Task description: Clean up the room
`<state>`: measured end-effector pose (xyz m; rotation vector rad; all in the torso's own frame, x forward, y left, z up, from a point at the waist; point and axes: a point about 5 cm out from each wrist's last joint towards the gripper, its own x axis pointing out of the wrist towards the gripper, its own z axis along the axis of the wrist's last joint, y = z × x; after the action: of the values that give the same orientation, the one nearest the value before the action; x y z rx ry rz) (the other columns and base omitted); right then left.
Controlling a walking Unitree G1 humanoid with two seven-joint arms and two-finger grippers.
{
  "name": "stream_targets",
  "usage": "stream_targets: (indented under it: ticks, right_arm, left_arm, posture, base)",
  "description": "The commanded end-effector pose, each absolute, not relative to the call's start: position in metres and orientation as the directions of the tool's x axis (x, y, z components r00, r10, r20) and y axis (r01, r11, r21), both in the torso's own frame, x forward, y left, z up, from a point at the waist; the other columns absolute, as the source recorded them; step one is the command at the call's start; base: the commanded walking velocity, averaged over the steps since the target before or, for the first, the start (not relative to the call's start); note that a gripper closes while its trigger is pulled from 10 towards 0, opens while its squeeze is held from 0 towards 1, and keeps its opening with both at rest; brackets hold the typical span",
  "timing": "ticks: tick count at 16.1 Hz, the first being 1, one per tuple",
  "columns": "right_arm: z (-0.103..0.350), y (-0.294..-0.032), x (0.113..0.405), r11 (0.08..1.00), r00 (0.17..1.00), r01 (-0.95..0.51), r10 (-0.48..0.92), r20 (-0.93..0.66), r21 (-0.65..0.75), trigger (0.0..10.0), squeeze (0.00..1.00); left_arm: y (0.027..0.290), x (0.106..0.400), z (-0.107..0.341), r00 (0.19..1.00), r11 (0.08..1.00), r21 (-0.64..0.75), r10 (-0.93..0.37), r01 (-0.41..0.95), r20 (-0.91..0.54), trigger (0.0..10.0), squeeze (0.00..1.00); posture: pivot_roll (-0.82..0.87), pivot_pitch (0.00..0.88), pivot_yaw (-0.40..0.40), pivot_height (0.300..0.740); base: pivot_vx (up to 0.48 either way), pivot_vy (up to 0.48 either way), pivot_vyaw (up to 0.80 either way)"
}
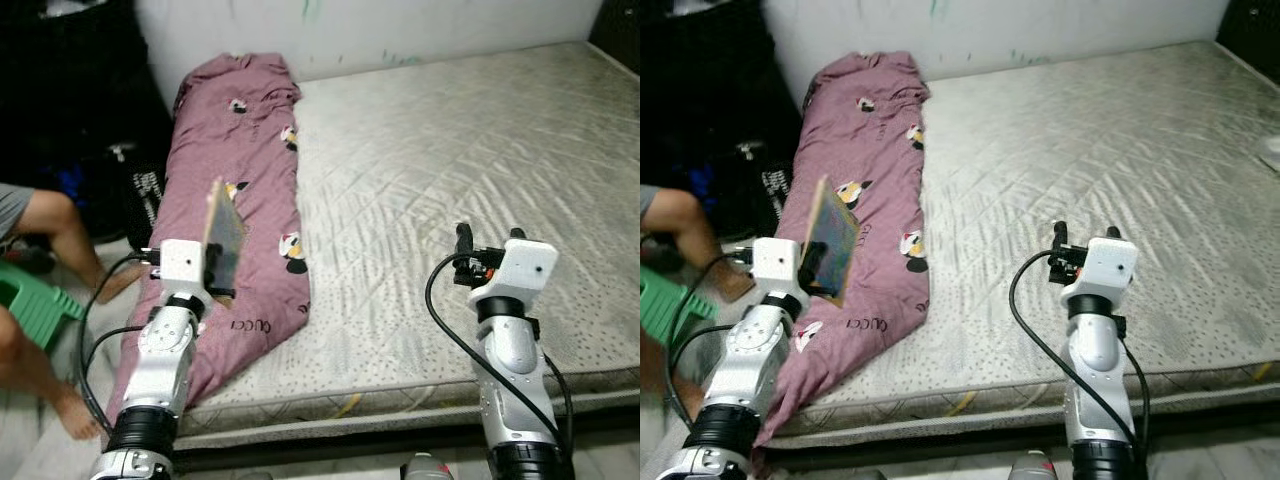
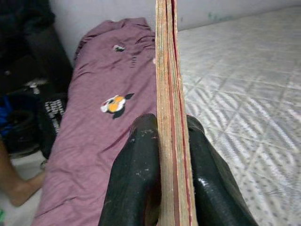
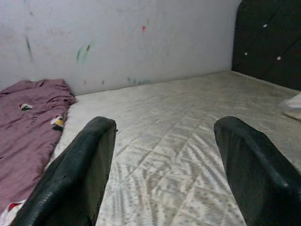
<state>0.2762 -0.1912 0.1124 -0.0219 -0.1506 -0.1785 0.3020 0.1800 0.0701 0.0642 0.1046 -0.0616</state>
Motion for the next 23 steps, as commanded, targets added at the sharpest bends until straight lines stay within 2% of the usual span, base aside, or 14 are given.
stream_targets:
  ticks: [1, 4, 6, 15, 18, 21, 23]
  right_arm:
    - [0.121, -0.183, 0.279, 0.991, 0.974, 0.136, -0.132, 0.185, -0.008, 10.0, 0.0]
    - [0.124, -0.174, 0.286, 0.998, 0.981, 0.062, -0.055, 0.184, -0.031, 10.0, 0.0]
    - [0.128, -0.17, 0.292, 0.999, 0.983, 0.02, -0.012, 0.184, -0.045, 10.0, 0.0]
    - [0.129, -0.174, 0.293, 0.997, 0.984, 0.006, 0.006, 0.178, -0.071, 10.0, 0.0]
    - [0.129, -0.173, 0.294, 0.997, 0.984, -0.003, 0.016, 0.177, -0.077, 10.0, 0.0]
    - [0.13, -0.172, 0.294, 0.996, 0.984, -0.011, 0.026, 0.178, -0.084, 10.0, 0.0]
    - [0.13, -0.172, 0.294, 0.996, 0.984, -0.013, 0.028, 0.177, -0.087, 10.0, 0.0]
  left_arm:
    - [0.185, 0.305, 0.082, 0.998, 0.996, 0.071, -0.042, 0.045, -0.054, 10.0, 0.0]
    - [0.191, 0.296, 0.078, 0.999, 0.998, 0.056, 0.002, 0.001, -0.046, 10.0, 0.0]
    - [0.197, 0.289, 0.076, 0.998, 0.999, 0.035, 0.037, -0.036, -0.044, 10.0, 0.0]
    - [0.196, 0.292, 0.078, 0.998, 0.999, 0.03, 0.026, -0.025, -0.049, 10.0, 0.0]
    - [0.195, 0.292, 0.079, 0.998, 0.999, 0.029, 0.023, -0.022, -0.05, 10.0, 0.0]
    - [0.195, 0.292, 0.079, 0.998, 0.999, 0.024, 0.023, -0.021, -0.051, 10.0, 0.0]
    - [0.194, 0.292, 0.078, 0.998, 1.0, 0.021, 0.02, -0.019, -0.053, 10.0, 0.0]
  posture:
    - [-0.13, 0.0, 0.131, 0.74]
    - [-0.09, 0.0, 0.073, 0.74]
    - [-0.07, 0.0, 0.045, 0.74]
    - [-0.09, 0.0, 0.048, 0.74]
    - [-0.09, 0.0, 0.044, 0.74]
    - [-0.09, 0.0, 0.041, 0.74]
    - [-0.09, 0.0, 0.04, 0.74]
  base:
    - [0.0, 0.0, 0.0]
    - [0.0, 0.0, 0.0]
    - [0.0, -0.444, 0.0]
    - [0.0, -0.476, 0.0]
    - [0.0, 0.0, 0.0]
    - [0.0, -0.48, 0.0]
    - [0.0, 0.0, 0.0]
